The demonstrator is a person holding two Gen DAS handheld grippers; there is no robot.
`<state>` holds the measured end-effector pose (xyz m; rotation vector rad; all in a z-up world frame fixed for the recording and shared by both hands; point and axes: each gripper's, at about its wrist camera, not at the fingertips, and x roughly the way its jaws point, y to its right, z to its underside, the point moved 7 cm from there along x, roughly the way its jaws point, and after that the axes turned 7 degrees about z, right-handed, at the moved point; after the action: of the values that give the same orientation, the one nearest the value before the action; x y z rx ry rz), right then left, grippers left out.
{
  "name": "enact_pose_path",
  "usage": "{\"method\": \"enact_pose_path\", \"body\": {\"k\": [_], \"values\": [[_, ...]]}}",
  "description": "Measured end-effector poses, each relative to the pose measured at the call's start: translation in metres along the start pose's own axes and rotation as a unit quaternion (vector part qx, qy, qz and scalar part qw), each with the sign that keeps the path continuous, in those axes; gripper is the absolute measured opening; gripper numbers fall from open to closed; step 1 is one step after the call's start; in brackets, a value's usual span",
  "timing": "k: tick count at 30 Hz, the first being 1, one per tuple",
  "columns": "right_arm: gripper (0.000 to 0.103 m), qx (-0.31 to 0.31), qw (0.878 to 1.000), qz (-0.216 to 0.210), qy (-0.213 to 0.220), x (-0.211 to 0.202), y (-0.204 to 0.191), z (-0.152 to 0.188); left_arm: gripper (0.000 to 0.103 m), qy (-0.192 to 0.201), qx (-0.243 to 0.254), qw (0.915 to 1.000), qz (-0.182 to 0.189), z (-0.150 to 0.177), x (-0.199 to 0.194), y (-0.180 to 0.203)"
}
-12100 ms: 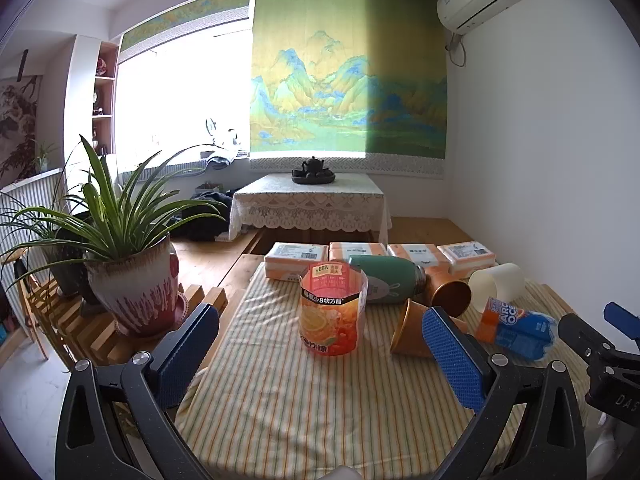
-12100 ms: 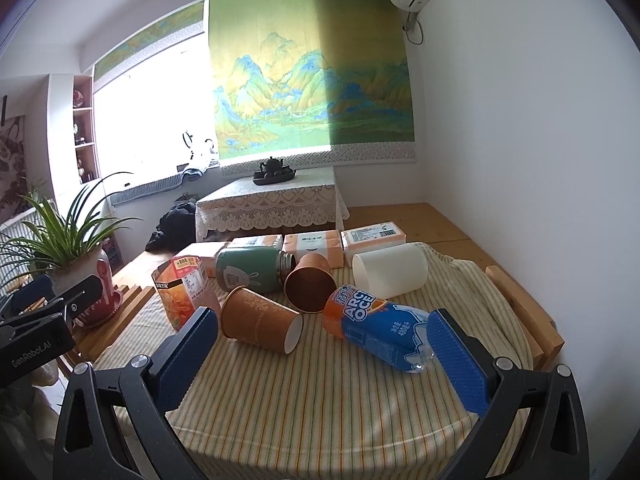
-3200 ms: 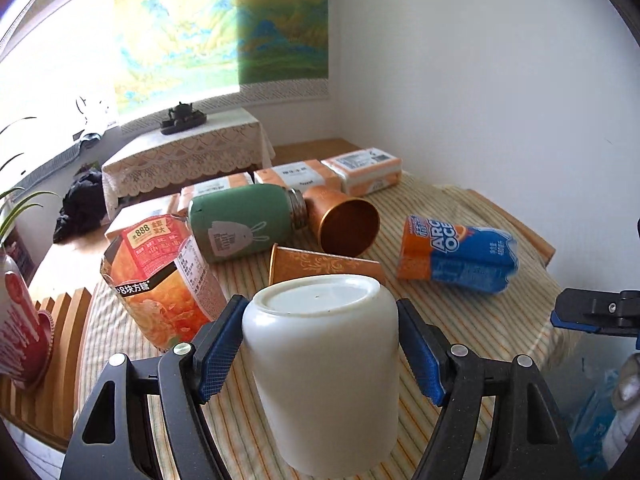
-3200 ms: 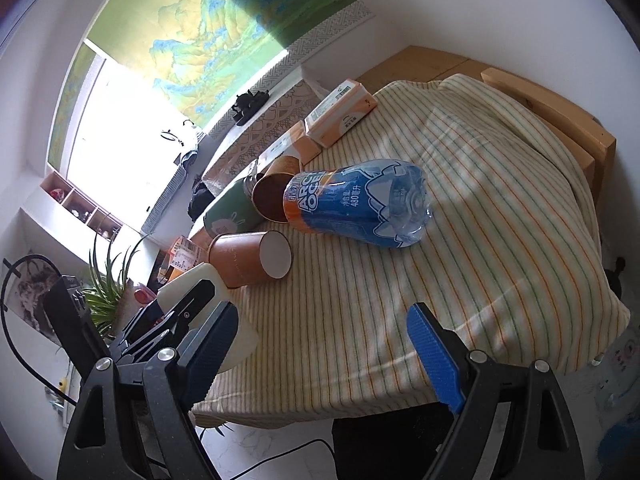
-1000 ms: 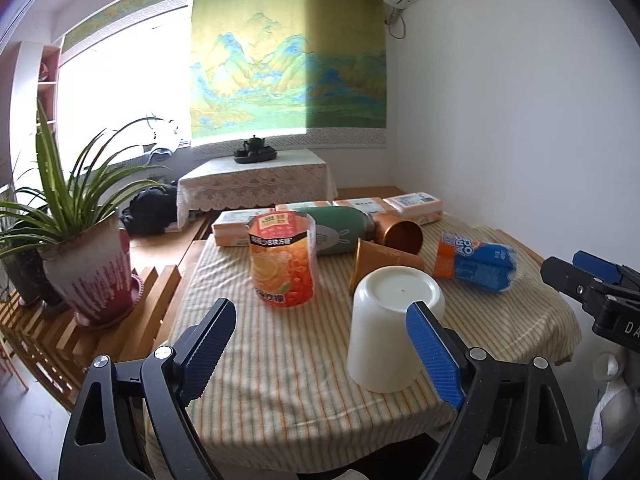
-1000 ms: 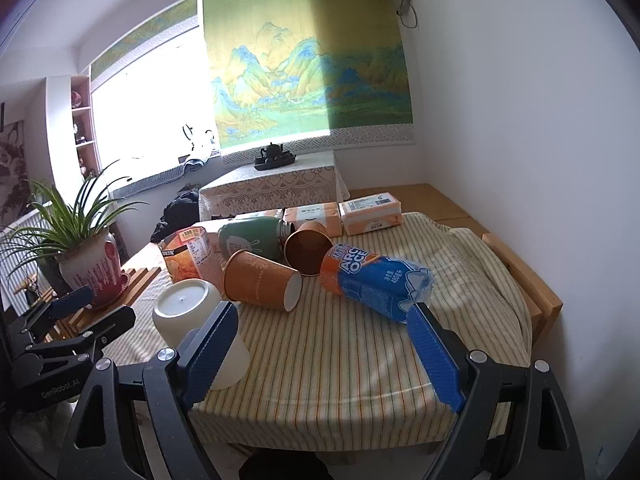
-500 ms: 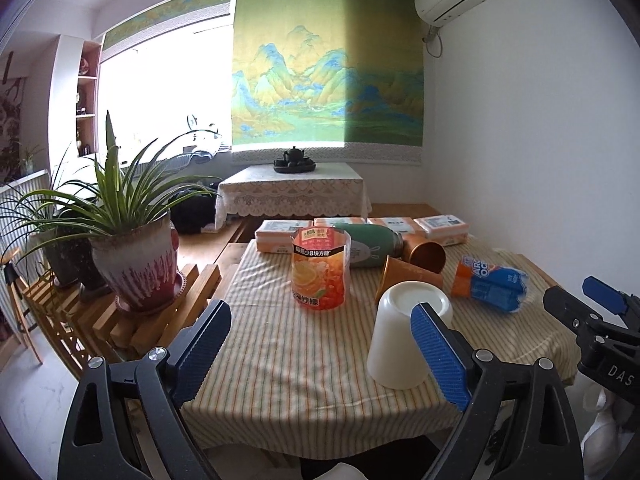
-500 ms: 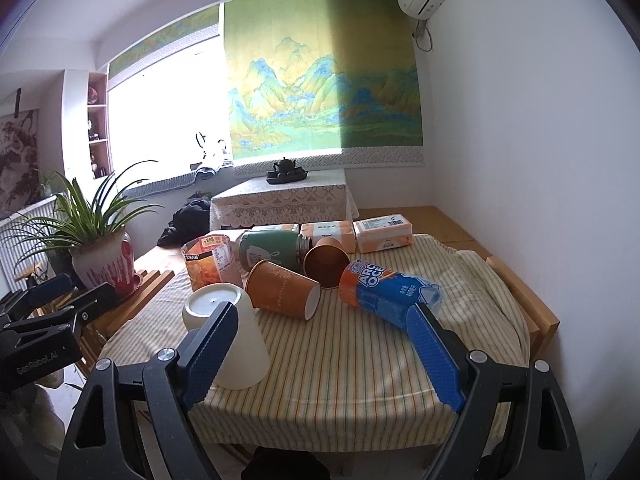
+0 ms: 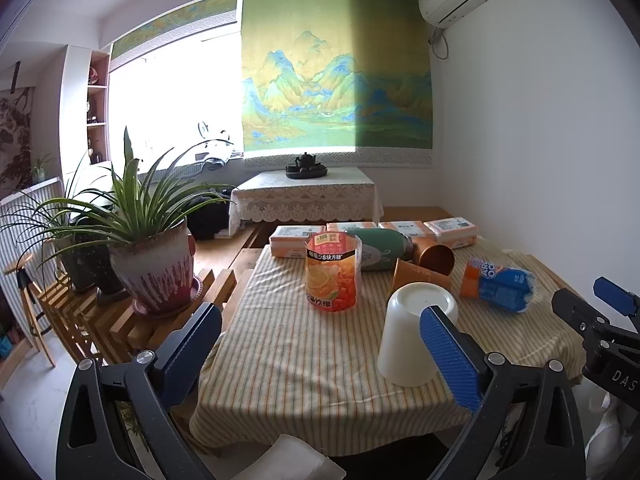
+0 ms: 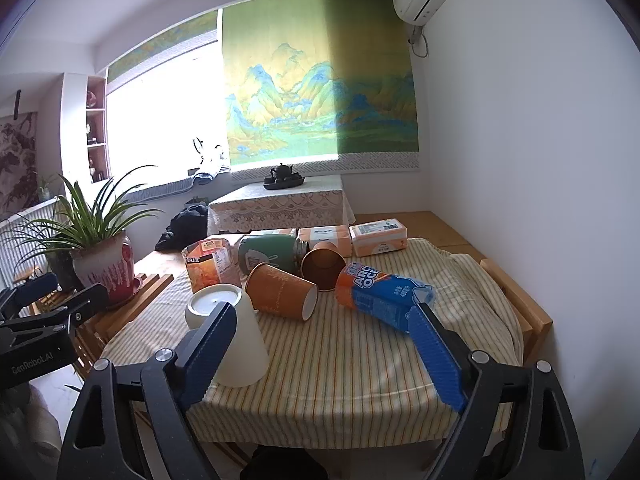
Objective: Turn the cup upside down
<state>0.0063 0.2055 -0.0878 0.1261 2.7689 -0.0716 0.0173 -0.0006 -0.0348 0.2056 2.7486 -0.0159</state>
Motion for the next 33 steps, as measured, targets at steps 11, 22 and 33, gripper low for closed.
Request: {"method": "enact_pose_path", "body": {"k": [11,22,33], "values": [[0.095,-0.002,1.0,-0.003,0.016,-0.011,-0.004,-0.006,0.102,0.005,-0.004,1.0,-0.001,-0.003,-0.011,0.0],[0.099,-0.003,1.0,0.001,0.025,-0.019,-0.001,-0.005,0.102,0.007,-0.005,1.0,0.004,-0.003,-0.017,0.006],[0.1,-0.004,1.0,0.005,0.025,-0.019,0.0,-0.004,0.102,0.005,-0.007,0.9999,0.006,-0.002,-0.014,0.006]]}}
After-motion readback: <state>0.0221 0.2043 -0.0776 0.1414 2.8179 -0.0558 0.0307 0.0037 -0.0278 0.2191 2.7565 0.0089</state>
